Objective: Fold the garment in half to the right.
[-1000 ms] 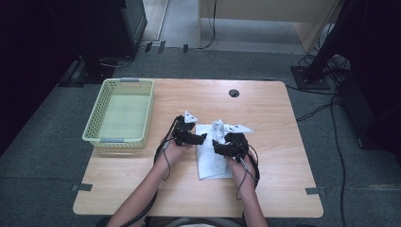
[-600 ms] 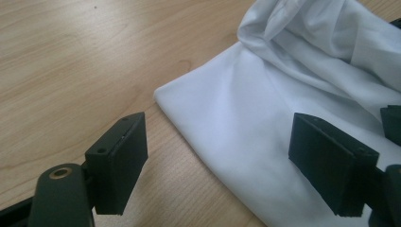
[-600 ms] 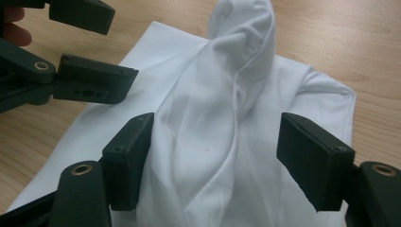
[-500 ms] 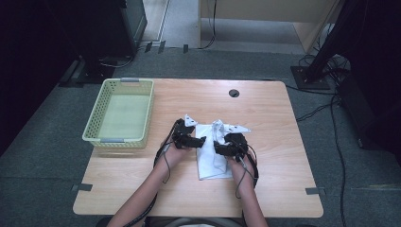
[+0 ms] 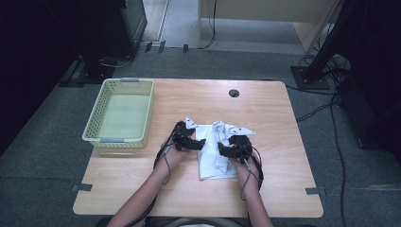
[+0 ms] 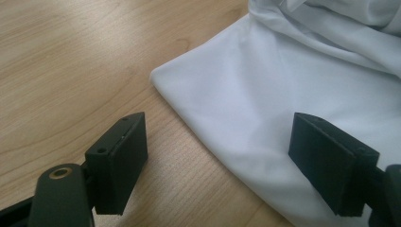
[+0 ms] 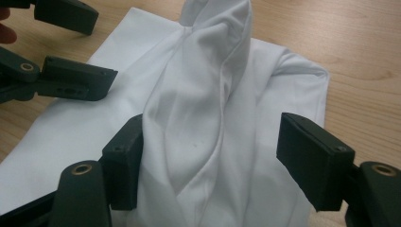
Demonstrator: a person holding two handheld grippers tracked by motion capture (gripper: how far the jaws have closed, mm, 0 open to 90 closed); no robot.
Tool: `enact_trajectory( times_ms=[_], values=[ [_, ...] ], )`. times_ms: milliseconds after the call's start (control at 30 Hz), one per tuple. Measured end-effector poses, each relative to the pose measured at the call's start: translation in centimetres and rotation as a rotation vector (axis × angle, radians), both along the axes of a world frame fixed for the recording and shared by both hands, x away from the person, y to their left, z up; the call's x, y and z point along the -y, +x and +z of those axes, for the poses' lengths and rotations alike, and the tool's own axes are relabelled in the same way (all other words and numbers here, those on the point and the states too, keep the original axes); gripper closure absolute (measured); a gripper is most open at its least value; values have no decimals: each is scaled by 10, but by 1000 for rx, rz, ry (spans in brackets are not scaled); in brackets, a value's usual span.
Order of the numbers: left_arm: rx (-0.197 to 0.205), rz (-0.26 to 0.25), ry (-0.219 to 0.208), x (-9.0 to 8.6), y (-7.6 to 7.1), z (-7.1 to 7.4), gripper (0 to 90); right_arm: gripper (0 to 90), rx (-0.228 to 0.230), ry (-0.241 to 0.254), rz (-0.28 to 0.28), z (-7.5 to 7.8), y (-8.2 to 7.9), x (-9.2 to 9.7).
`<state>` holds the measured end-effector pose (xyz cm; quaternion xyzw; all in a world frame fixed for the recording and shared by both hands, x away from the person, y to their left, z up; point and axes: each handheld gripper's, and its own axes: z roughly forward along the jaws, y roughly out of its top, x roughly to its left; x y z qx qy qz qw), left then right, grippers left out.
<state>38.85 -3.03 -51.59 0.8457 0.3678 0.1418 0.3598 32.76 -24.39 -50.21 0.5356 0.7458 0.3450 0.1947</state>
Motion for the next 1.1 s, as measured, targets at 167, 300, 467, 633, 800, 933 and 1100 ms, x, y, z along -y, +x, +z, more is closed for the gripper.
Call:
enact_trajectory(
  times_ms=[167,300,467,633,800,933,1100],
  values=[
    [2,-1,0,0,0,0,206,330,-14,38,-26,2,-2,8],
    [5,-3,-6,-1,0,-1,206,331,-12,15,-31,1,-4,15],
    [7,-1,-7,-2,0,-1,205,339,-2,-13,-12,0,-6,17],
    [8,-1,-8,-2,0,-1,205,383,-9,-15,-6,1,-8,22],
    [8,2,-12,-3,0,-1,205,414,-9,6,0,0,-10,27],
    [7,21,-14,-3,-1,-1,206,443,-19,27,30,-5,-9,26],
    [6,22,-10,-7,-2,-1,205,466,-16,42,78,-11,-10,26]
  ],
)
